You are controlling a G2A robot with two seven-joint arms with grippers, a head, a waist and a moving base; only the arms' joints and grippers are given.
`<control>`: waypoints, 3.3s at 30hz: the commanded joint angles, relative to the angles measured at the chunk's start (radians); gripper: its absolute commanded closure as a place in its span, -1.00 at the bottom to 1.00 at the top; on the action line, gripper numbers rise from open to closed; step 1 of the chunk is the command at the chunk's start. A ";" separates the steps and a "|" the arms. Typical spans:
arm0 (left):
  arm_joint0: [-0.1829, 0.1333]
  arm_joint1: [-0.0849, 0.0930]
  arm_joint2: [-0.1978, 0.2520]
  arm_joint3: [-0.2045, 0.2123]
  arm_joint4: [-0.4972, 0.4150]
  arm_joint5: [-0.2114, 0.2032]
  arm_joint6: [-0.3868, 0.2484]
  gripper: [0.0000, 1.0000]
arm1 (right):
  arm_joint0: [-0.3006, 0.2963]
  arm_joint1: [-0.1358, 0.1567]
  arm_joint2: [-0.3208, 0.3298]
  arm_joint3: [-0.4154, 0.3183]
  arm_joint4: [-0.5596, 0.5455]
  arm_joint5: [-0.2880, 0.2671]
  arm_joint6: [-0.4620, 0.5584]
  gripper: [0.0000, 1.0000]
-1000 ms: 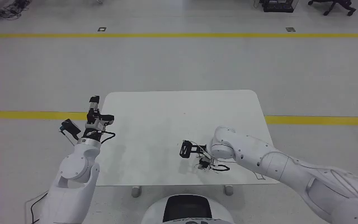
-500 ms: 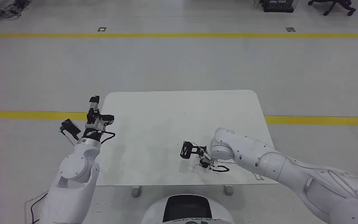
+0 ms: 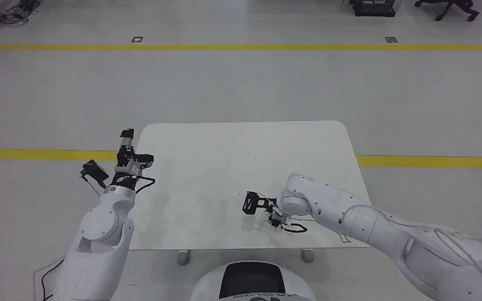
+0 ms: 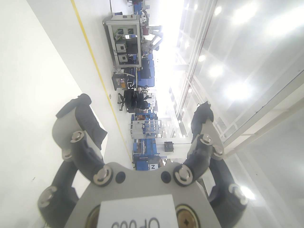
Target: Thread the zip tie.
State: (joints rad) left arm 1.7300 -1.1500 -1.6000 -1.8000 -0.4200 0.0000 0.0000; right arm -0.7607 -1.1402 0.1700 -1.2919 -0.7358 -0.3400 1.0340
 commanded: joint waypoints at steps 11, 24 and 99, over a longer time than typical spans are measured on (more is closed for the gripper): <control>0.000 0.000 0.000 0.000 0.000 0.000 0.000 -1.00 | -0.010 -0.040 0.000 0.044 -0.014 0.000 0.033 0.64; 0.000 0.000 0.000 0.000 0.000 0.000 0.000 -1.00 | -0.019 -0.075 0.000 0.084 -0.027 0.000 0.055 0.70; 0.000 0.000 0.000 0.000 0.000 0.000 0.000 -1.00 | -0.028 -0.102 0.000 0.128 -0.091 0.000 0.077 0.58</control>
State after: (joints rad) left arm 1.7300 -1.1500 -1.6000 -1.8000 -0.4200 0.0000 0.0000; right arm -0.7878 -1.2415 0.1700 -1.1620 -0.8211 -0.3400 1.1089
